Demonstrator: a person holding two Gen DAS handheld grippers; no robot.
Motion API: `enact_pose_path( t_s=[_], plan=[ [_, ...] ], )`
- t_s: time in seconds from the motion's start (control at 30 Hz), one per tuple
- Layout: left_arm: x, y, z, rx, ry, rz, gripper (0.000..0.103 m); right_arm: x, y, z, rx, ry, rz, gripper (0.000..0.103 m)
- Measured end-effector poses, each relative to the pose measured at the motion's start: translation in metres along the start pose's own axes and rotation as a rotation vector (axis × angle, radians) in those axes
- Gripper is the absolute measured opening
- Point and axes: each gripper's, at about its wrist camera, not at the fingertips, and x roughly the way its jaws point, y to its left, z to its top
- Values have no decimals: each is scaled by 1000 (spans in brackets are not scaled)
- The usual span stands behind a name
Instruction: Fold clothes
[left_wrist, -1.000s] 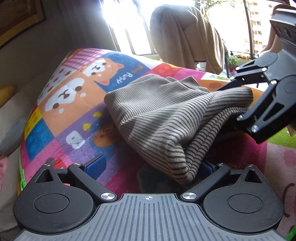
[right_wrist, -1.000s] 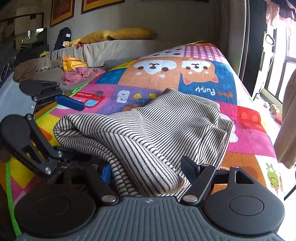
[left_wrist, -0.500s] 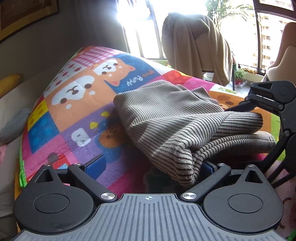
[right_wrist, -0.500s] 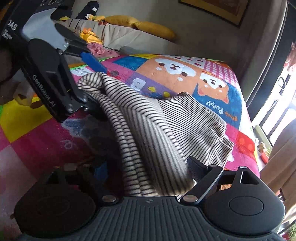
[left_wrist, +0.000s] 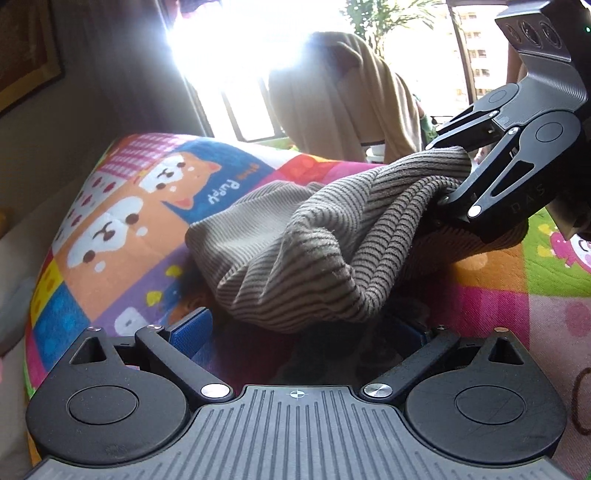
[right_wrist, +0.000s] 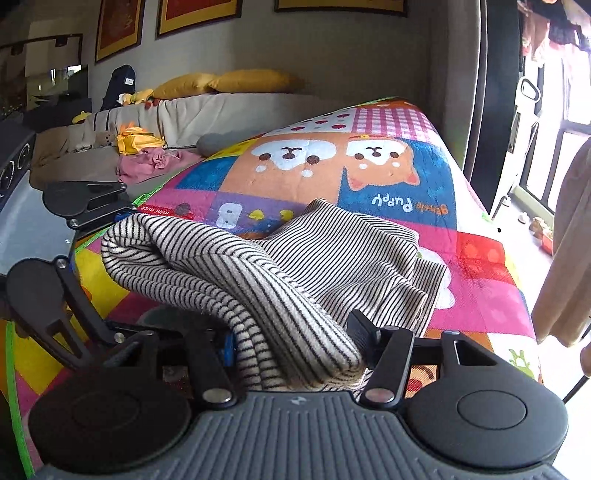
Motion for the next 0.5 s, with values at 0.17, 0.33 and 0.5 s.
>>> enact_pose_path(
  t_s=[0.17, 0.33, 0.5],
  plan=[
    [16, -8, 10, 122, -71, -36, 101, -1, -9, 5, 0, -6, 1, 58],
    [38, -19, 14, 214, -104, -26, 101, -4, -22, 8, -12, -2, 5, 58],
    [48, -17, 19, 179, -140, 9, 90, -22, -26, -6, -70, -1, -3, 66]
  ],
)
